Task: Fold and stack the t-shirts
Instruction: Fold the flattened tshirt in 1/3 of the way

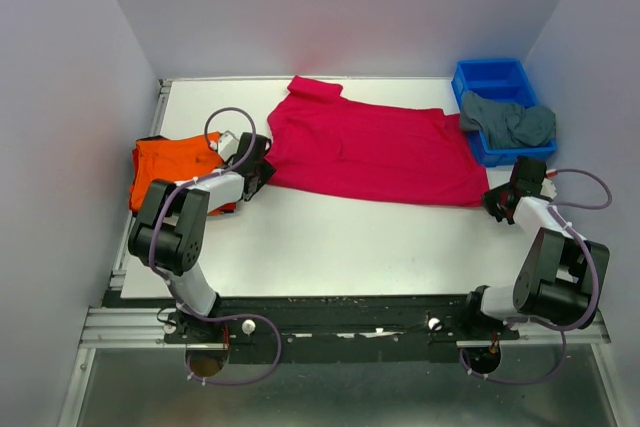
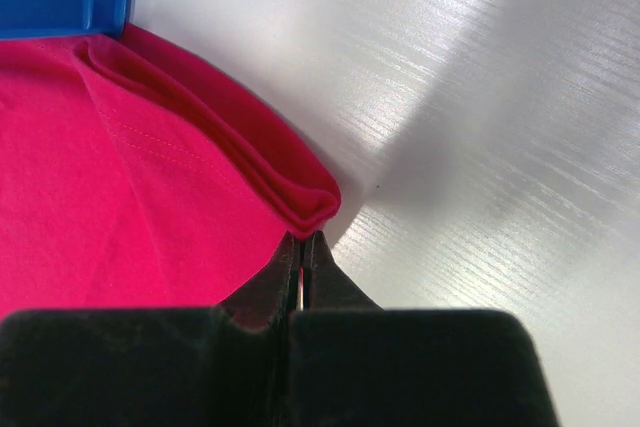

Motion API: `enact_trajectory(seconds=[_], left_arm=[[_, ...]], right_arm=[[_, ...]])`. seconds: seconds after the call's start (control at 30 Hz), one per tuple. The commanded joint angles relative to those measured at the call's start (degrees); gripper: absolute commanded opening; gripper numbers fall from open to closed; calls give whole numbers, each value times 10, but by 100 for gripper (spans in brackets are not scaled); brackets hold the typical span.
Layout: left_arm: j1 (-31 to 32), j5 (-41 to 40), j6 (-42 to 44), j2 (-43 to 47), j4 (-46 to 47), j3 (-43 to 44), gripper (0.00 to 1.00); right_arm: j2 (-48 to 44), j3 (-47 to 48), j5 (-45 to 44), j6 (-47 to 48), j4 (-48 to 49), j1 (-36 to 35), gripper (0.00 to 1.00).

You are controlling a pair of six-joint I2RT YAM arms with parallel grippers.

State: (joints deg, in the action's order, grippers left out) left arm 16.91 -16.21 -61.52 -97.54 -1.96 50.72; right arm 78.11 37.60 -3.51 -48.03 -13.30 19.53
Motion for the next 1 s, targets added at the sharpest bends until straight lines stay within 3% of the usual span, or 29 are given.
enact_trajectory(seconds=[0.0,0.13,0.17,0.3,0.47,0.6,0.83,0.97], left_arm=[[-6,-3,-25,-20,17,2,35],[-6,-8,-19,-2,48,-10,2],[-6,-13,-15,8,49,-10,0],[-6,-44,9,57,25,11,0],[-6,-59,39,110,-88,103,0],[-6,-63,49,193,-114,96,0],[14,-62,33,328,-185,-38,0],[27,-58,16,425,-209,-136,0]], right_arm=[[2,-8,3,3,4,5,1],[-6,-6,12,4,0,5,1],[-10,-4,17,3,-3,5,1],[-23,26,52,0,-29,5,1],[-60,158,69,7,-138,8,1],[-131,202,71,11,-177,18,1],[-187,69,93,11,-206,31,1],[-217,6,58,12,-216,35,1]])
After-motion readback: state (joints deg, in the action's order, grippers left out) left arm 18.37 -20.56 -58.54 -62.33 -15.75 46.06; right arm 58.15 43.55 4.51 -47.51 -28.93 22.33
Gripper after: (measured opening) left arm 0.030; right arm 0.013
